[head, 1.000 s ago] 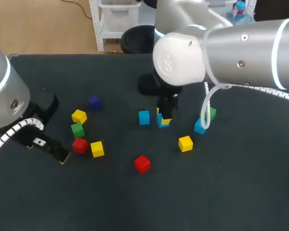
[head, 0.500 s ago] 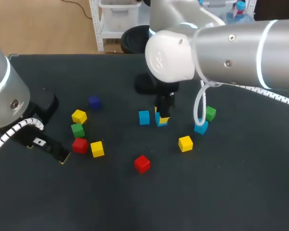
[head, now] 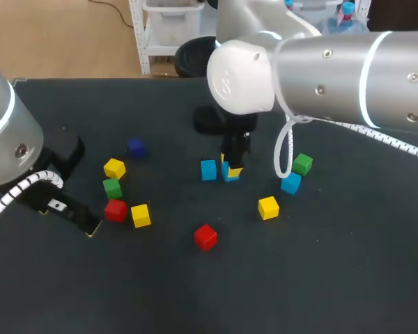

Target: Place the blue cubes, place green cubes on the blue cubes, place the yellow cubes on the green cubes, then place the red cubes on the yellow cubes, and place purple cube on the red cubes.

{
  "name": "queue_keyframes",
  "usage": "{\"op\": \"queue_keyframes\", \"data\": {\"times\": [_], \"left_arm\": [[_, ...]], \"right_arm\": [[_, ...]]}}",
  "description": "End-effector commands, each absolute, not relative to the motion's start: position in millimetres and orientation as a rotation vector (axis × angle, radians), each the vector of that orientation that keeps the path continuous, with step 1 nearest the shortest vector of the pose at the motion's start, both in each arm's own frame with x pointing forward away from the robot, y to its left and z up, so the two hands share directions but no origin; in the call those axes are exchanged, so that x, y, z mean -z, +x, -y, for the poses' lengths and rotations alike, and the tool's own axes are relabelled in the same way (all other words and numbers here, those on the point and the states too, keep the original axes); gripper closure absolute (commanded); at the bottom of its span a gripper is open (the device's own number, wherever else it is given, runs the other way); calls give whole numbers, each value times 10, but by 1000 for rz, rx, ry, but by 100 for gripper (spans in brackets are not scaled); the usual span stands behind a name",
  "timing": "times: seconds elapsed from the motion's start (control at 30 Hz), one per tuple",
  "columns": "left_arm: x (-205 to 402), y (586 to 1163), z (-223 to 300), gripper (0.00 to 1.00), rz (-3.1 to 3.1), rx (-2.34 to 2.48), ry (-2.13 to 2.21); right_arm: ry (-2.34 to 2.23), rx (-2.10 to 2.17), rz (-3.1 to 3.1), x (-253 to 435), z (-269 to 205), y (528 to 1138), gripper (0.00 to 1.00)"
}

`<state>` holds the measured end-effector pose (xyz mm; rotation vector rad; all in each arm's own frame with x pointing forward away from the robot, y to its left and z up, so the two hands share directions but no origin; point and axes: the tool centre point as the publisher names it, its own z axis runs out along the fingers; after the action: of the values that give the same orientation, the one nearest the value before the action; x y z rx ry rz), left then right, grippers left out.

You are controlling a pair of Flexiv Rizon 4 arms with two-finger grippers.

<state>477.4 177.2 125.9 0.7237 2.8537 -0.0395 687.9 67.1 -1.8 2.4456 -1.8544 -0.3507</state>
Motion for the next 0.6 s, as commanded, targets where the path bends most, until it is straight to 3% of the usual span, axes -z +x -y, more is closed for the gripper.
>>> {"op": "queue_keyframes", "data": {"times": [0.03,0.6], "left_arm": [[-1254,4782,-1777,0,-2853,43,727],[-1254,4782,-1777,0,-2853,43,727]], "right_arm": [[2439,359,1840,29,-708,6940,100],[2413,347,1835,96,-724,6994,100]]}}
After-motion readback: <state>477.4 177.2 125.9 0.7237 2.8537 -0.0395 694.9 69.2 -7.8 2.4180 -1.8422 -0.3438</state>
